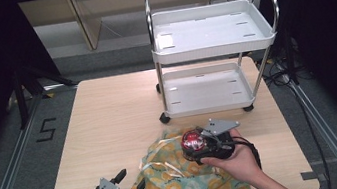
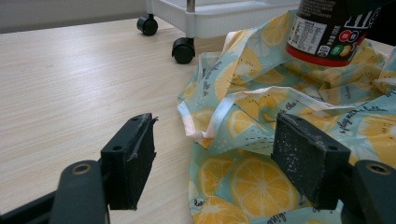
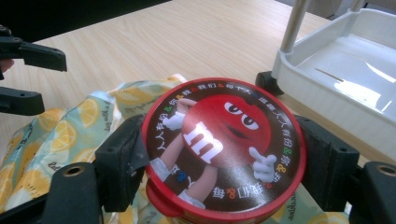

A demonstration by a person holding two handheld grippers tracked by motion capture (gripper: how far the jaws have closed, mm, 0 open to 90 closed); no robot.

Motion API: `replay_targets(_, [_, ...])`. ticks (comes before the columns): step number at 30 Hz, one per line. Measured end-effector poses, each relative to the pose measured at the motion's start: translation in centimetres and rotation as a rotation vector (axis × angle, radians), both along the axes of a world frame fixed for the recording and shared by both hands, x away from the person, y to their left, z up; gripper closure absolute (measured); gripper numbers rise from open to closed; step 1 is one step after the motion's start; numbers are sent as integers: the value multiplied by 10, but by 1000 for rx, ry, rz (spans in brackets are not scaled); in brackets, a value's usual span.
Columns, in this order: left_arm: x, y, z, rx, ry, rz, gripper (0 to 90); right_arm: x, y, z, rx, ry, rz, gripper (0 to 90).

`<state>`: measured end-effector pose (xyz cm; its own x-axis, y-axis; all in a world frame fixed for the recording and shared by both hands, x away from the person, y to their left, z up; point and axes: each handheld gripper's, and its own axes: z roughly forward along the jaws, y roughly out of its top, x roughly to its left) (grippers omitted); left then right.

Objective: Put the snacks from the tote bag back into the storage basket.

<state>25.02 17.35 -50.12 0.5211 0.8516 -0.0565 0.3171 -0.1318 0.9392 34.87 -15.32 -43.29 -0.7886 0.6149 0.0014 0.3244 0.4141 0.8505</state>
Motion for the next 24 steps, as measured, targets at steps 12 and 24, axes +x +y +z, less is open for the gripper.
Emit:
replay_targets(12, [0,0,0,1,-1,0,291,5,0,4,15,-3,-23,267])
replay_targets(24, [1,0,0,5,-5,-5,291,10,1,9,27,12,-16,267])
